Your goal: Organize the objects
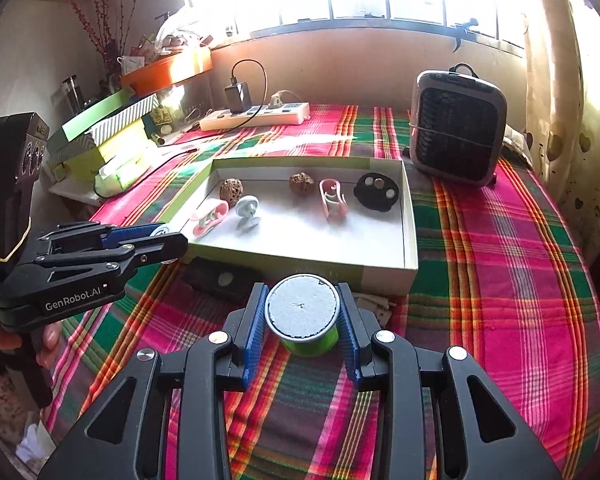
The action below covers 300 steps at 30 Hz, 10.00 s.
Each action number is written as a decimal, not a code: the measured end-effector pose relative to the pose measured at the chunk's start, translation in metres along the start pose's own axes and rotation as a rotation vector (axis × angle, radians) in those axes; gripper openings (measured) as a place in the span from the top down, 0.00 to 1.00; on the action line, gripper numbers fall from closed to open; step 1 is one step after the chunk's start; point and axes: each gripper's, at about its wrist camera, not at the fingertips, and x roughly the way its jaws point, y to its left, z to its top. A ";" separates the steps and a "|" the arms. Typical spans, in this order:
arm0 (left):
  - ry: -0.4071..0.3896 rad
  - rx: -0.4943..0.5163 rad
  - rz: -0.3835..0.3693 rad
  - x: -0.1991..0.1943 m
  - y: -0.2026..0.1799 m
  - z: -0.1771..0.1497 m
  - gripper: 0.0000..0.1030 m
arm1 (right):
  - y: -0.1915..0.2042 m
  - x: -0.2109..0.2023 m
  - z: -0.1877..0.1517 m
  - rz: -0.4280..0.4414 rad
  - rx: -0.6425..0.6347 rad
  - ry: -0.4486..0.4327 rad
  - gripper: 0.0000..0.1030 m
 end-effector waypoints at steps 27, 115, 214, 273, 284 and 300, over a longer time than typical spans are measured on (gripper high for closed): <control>0.096 -0.029 0.041 0.065 0.014 0.030 0.75 | -0.058 0.091 0.067 0.024 0.054 0.101 0.66; -0.014 0.005 0.192 0.052 0.006 0.031 0.66 | -0.034 0.089 0.061 -0.024 -0.018 0.012 0.54; 0.069 -0.073 -0.217 0.020 -0.006 -0.031 0.63 | -0.029 0.047 -0.012 -0.049 -0.161 0.149 0.49; 0.158 0.045 -0.123 0.039 -0.055 -0.025 0.60 | -0.049 0.005 -0.048 -0.095 -0.095 0.142 0.73; 0.145 0.064 -0.057 0.041 -0.061 -0.029 0.60 | -0.045 0.012 -0.044 -0.096 -0.127 0.144 0.52; 0.098 0.037 0.017 0.037 -0.062 -0.035 0.69 | -0.034 0.017 -0.041 -0.069 -0.121 0.137 0.66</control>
